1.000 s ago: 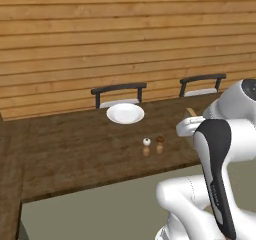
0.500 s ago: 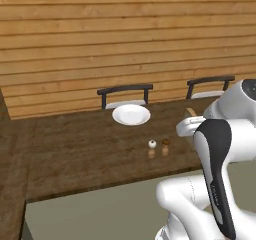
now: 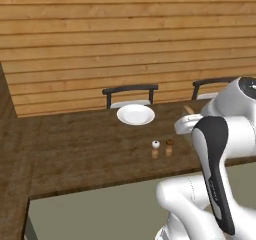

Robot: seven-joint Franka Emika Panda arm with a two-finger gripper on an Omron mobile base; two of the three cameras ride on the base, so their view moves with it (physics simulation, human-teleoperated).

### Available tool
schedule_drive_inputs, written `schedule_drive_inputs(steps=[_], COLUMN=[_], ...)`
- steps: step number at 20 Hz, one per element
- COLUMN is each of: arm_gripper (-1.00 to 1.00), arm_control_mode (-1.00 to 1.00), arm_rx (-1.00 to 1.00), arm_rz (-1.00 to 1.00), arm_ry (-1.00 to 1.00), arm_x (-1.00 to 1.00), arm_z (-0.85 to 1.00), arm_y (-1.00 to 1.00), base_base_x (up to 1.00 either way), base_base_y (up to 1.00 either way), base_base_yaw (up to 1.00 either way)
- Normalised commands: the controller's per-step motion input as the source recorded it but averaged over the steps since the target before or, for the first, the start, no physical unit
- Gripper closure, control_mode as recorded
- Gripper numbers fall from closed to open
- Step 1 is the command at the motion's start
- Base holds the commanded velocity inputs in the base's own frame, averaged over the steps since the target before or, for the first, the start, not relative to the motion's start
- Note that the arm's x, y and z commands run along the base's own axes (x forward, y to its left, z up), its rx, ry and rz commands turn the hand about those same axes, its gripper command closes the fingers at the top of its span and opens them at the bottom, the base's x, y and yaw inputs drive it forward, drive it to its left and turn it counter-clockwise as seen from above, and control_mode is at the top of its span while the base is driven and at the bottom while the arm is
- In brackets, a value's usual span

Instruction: Start the toaster. Once the lever pops up, take the bread to the plate on the dining counter.

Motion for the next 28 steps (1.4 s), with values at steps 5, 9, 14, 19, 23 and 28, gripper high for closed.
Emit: schedule_drive_inputs(steps=[5,9,14,19,23,28], arm_gripper=[1.00,1.00,1.00,1.00,1.00,1.00], arm_control_mode=[-1.00,-1.00,-1.00,-1.00,-1.00,-1.00], arm_rx=[0.01,0.04,0.02,0.03,0.08,0.23], arm_rz=[0.00,0.00,0.00,0.00,0.00,0.00], arm_ry=[0.07,0.07,0.03,0.00,0.00,0.00], arm_x=[0.88,1.00,0.97,0.71,0.41,0.10], arm_z=[0.00,0.00,-0.02,-0.15,-0.20,-0.13], arm_y=[0.00,0.00,0.00,0.00,0.00,0.00], base_base_x=[0.00,0.00,0.00,0.00,0.00,0.00], base_base_y=[0.00,0.00,0.00,0.00,0.00,0.00], base_base_yaw=[0.00,0.00,0.00,0.00,0.00,0.00])
